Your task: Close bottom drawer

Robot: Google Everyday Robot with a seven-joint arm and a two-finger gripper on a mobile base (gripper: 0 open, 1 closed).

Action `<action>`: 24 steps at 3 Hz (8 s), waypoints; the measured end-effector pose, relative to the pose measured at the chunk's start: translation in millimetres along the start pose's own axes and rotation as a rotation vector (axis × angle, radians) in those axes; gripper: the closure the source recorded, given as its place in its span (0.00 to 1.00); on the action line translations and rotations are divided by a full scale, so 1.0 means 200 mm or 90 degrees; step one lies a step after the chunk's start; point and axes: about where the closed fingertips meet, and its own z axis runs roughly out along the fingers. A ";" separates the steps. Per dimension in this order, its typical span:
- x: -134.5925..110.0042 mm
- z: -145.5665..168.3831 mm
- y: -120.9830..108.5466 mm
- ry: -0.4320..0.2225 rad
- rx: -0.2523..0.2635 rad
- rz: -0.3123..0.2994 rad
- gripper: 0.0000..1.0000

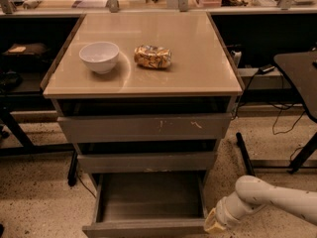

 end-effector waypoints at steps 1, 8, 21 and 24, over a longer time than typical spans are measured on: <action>0.11 0.22 -0.06 0.000 0.060 -0.050 1.00; 0.09 0.53 -0.37 -0.047 0.160 -0.171 1.00; -0.05 0.62 -0.68 -0.055 0.196 -0.222 0.42; -0.14 0.56 -0.83 -0.053 0.214 -0.238 0.31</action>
Offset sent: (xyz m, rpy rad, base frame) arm 0.0291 -0.0025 -0.1191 -0.0033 -0.4740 0.0837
